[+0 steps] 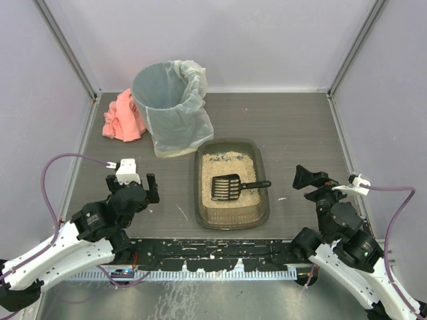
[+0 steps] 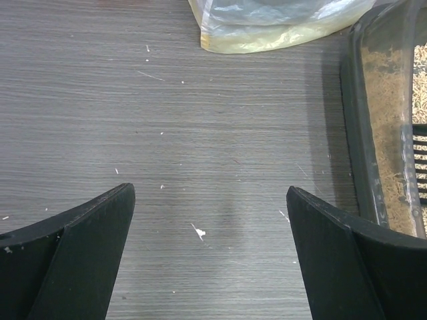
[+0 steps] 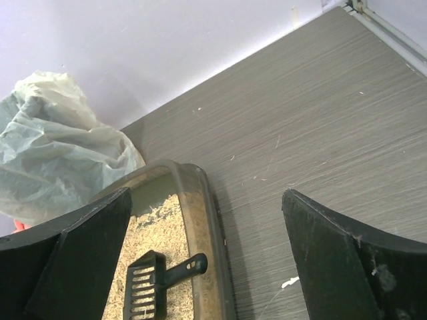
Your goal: Clean the litter box
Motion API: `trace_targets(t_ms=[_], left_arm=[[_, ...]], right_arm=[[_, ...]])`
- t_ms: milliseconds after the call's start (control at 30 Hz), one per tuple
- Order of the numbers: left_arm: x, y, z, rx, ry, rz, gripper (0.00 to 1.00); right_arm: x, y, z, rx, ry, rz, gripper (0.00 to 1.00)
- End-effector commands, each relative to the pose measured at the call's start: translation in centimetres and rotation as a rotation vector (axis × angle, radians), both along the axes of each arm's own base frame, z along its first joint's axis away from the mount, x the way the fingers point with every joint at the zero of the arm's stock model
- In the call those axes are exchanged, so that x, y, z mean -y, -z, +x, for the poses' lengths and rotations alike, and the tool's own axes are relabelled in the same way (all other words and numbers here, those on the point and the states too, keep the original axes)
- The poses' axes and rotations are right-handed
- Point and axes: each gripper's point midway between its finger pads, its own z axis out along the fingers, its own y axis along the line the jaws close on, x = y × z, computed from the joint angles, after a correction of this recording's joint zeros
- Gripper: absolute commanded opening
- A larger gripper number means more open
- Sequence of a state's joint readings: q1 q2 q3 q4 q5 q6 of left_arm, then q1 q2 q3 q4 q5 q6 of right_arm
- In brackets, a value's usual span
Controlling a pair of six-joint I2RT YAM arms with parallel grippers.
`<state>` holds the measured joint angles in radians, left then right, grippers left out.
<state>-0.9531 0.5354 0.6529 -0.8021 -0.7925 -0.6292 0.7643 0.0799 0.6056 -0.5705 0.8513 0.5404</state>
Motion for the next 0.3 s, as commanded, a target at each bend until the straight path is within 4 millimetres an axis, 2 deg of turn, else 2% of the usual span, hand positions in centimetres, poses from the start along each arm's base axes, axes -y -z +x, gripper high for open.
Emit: trace_targets(t_ms=[0, 267], left_arm=[[0.19, -1.90, 1.13, 0.064, -0.035, -0.021, 0.98], [0.28, -1.93, 1.05, 0.058, -0.030, -0.023, 0.98]], right_arm=[[1.52, -1.20, -0.24, 0.021, 0.081, 0.053, 1.00], [0.72, -0.84, 0.10, -0.003, 0.052, 0.019, 1.00]])
